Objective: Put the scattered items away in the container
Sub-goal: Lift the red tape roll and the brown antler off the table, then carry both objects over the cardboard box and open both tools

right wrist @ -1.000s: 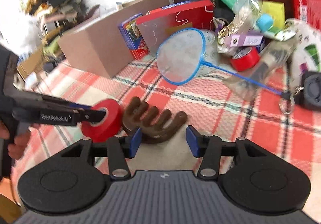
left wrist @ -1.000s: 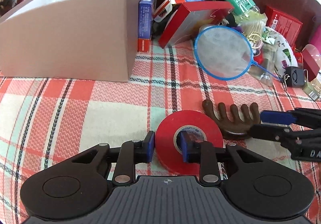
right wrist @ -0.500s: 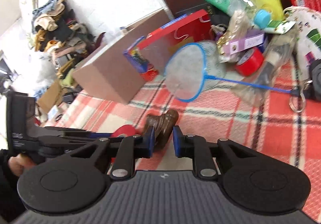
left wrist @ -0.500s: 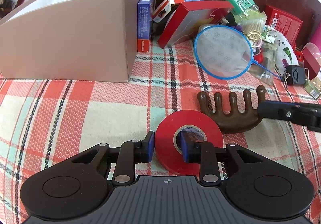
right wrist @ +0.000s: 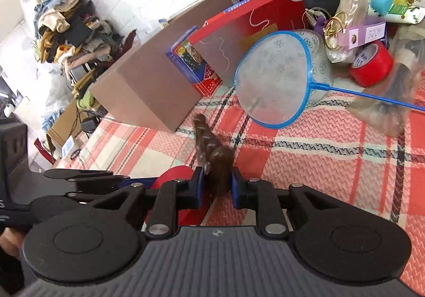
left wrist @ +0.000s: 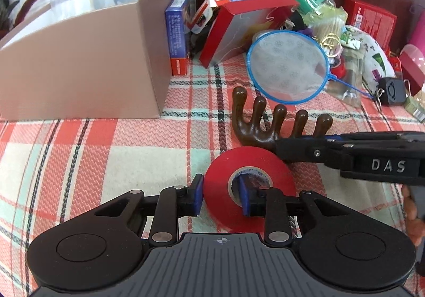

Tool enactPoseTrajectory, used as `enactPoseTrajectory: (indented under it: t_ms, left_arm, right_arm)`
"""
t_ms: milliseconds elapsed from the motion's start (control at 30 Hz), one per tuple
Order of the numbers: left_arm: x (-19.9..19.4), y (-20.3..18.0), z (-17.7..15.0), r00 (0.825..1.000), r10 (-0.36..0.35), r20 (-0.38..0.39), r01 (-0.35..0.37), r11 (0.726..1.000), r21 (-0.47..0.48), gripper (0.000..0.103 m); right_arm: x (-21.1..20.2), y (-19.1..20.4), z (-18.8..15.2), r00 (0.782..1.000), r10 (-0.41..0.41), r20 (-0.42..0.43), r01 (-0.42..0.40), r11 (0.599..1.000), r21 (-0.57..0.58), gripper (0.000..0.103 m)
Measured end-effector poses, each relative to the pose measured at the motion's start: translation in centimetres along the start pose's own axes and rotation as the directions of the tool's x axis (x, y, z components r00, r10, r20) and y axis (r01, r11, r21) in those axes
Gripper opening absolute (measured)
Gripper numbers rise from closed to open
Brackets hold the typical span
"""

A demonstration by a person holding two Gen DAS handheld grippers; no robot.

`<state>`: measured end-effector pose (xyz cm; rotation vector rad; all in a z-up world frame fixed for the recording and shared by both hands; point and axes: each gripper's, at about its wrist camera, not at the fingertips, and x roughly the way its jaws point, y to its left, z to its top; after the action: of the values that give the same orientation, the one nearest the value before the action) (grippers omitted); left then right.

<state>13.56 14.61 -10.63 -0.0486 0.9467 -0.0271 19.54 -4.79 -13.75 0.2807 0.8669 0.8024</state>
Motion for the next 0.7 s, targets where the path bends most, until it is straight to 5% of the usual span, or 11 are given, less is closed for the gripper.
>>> enactPoseTrajectory:
  t_ms: [333,700]
  left_arm:
    - [-3.1,-0.2,-1.5,0.998,-0.048,0.036,0.05,0.996,-0.067,0.022]
    - [-11.0,1.8,1.0,0.97,-0.008,0.243,0.038,0.992,-0.118,0.022]
  right_arm:
    - [-3.8,3.3,-0.5,0.999,-0.029,0.023,0.032,0.99,-0.139,0.017]
    - [-7.9,10.6,3.5,0.987,0.013,0.161,0.047,0.93,-0.364,0.017]
